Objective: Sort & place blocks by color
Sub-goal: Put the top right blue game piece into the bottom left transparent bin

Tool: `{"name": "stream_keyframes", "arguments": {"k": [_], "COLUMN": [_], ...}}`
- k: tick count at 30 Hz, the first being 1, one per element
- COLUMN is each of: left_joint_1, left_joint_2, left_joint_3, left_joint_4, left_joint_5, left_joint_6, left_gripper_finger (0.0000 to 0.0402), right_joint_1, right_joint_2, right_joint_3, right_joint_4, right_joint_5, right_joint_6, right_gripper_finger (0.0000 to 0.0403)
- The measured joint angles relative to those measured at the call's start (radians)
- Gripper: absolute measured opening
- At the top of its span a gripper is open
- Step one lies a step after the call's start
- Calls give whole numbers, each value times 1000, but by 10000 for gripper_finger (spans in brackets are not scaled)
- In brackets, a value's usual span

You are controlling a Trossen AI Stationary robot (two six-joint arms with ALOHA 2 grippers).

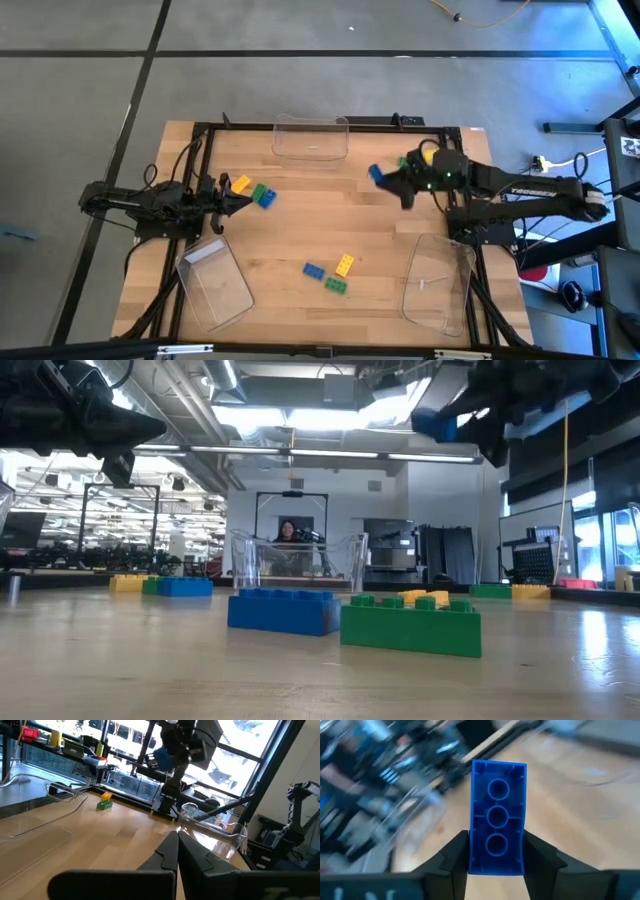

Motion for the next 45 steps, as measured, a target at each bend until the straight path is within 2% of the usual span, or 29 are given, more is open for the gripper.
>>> {"name": "stream_keyframes", "arguments": {"k": [4, 9, 20, 23, 26, 28, 33, 37, 41, 45], "left_joint_1": [0, 0, 0, 0, 0, 4, 4, 4, 4, 20], "left_joint_2": [0, 0, 0, 0, 0, 12, 139, 333, 496, 609], "left_joint_3": [0, 0, 0, 0, 0, 2, 122, 279, 447, 577], "left_joint_4": [0, 0, 0, 3, 147, 276, 310, 276, 186, 93], "left_joint_5": [0, -6, -3, -43, -121, -134, -145, -162, -160, -162], "left_joint_6": [0, 0, 0, -3, -50, -69, -20, 70, 126, 125], "left_gripper_finger": [0, 0, 0, 0, 0, 0, 2, 23, 65, 125], "right_joint_1": [82, 138, 143, 143, 143, 143, 143, 143, 143, 143], "right_joint_2": [33, 55, 51, 51, 51, 51, 55, 55, 54, 54], "right_joint_3": [0, 0, 0, 0, 0, 0, 0, 0, 0, 0], "right_joint_4": [-5, 33, 60, 60, 71, 96, 179, 226, 247, 252], "right_joint_5": [-69, -67, -67, -67, -67, -67, -65, -65, -65, -65], "right_joint_6": [-54, -36, -40, -41, -42, -43, -64, -69, -70, -73], "right_gripper_finger": [141, 141, 141, 141, 141, 141, 141, 141, 141, 141]}}
